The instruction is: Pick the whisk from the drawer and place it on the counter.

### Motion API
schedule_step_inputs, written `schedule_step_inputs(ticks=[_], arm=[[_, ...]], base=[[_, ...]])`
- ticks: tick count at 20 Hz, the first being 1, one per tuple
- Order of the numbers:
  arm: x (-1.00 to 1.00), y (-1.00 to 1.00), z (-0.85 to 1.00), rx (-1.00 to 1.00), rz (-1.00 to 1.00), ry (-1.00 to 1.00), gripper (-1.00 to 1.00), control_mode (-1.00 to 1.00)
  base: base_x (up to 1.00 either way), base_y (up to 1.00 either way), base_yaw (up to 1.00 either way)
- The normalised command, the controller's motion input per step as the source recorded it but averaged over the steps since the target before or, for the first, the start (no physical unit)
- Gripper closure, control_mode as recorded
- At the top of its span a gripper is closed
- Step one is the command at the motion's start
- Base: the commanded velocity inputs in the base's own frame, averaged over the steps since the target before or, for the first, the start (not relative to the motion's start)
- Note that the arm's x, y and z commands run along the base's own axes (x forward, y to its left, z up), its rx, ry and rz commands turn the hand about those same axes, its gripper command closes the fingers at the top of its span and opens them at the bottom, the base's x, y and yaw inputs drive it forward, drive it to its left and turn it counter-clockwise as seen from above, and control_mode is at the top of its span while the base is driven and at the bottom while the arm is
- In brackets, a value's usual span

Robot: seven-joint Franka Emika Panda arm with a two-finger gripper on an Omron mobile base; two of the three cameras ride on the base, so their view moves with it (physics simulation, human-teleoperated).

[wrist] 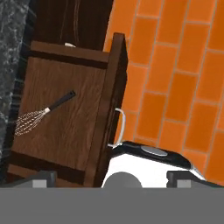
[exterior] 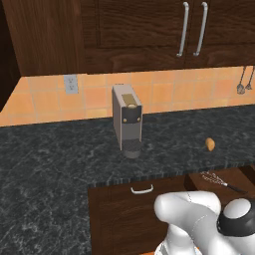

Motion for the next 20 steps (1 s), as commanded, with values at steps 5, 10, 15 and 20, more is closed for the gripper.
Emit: schedule_step_inputs(ticks=[5,10,15,20], arm=[[0.07,-0.46,-0.89,0.21,-0.13,0.19,-1.0,-1.0],[0.22,-0.18,-0.88,0.07,0.01,0.12,-1.0,-1.0],[0.35,0.0,-0.7,0.0,0.07,0.01,-1.0,-1.0],[0.21,0.0,-0.6,0.0,0.02,0.01,-1.0,-1.0]], base=[[0.0,0.0,0.0],[0.0,0.0,0.0],[0.0,0.0,0.0],[0.0,0.0,0.0]])
